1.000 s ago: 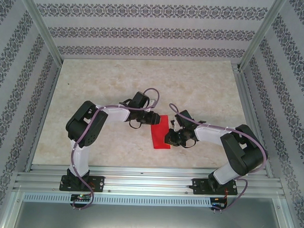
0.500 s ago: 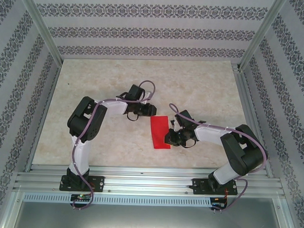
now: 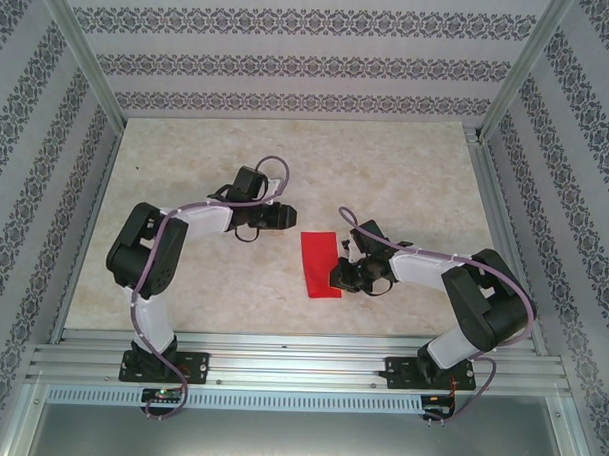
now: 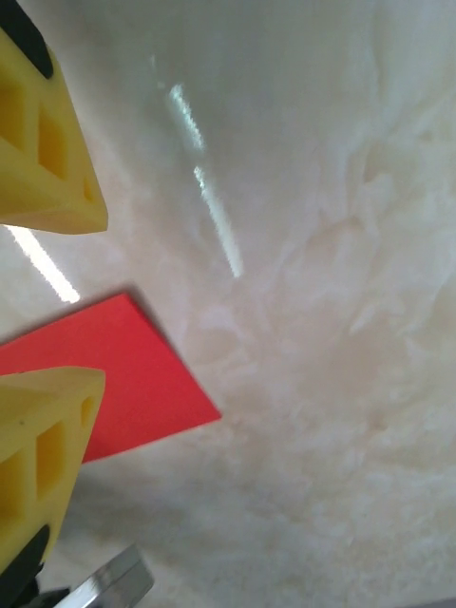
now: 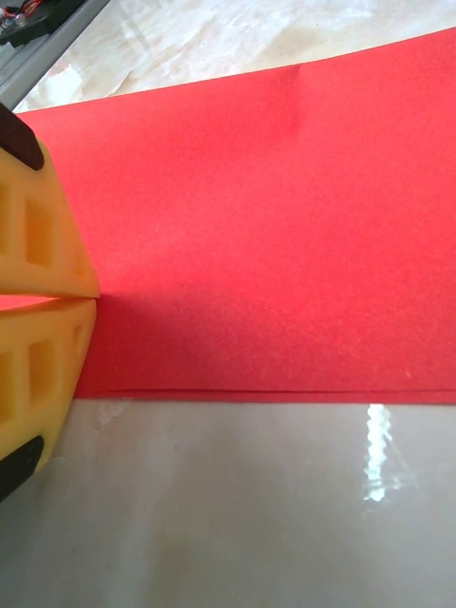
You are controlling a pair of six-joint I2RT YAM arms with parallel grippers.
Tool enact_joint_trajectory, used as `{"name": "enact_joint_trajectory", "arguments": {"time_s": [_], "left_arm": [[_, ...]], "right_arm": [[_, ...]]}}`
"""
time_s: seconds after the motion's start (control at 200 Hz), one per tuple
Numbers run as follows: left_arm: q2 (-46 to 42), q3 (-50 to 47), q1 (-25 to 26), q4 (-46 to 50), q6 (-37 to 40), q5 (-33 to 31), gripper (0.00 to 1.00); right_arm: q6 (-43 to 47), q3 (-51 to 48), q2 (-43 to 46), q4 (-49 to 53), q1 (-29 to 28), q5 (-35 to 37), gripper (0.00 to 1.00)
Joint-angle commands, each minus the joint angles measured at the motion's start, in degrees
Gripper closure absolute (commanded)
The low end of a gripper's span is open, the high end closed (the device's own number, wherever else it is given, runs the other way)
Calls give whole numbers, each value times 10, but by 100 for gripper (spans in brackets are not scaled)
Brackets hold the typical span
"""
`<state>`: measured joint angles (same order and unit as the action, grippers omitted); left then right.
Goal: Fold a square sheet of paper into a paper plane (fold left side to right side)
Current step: First fold the square sheet of paper in half at the center of the table, then hold the square sheet of paper at the center of the table, then move the square sheet of paper to the center of the table.
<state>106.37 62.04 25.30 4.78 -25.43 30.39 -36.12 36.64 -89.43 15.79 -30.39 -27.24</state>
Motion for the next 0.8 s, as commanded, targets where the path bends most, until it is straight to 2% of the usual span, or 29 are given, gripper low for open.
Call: {"name": "enact_joint_trajectory", "arguments": {"time_s": [0.0, 0.115, 0.23, 0.45, 0.794], "left_arm": [[-26, -24, 34, -44, -16, 58, 57], [-10, -22, 67, -60, -30, 76, 57], [31, 2, 83, -49, -23, 62, 58], [90, 28, 83, -31, -10, 29, 59], [93, -10, 84, -29, -5, 12, 59]], "right_arm": [[5, -17, -29, 51, -1, 84, 88], [5, -14, -30, 47, -1, 83, 88], [7, -12, -29, 42, -1, 84, 88], [20, -12, -11, 19, -1, 84, 88], [66, -1, 109, -14, -25, 89, 88]]}}
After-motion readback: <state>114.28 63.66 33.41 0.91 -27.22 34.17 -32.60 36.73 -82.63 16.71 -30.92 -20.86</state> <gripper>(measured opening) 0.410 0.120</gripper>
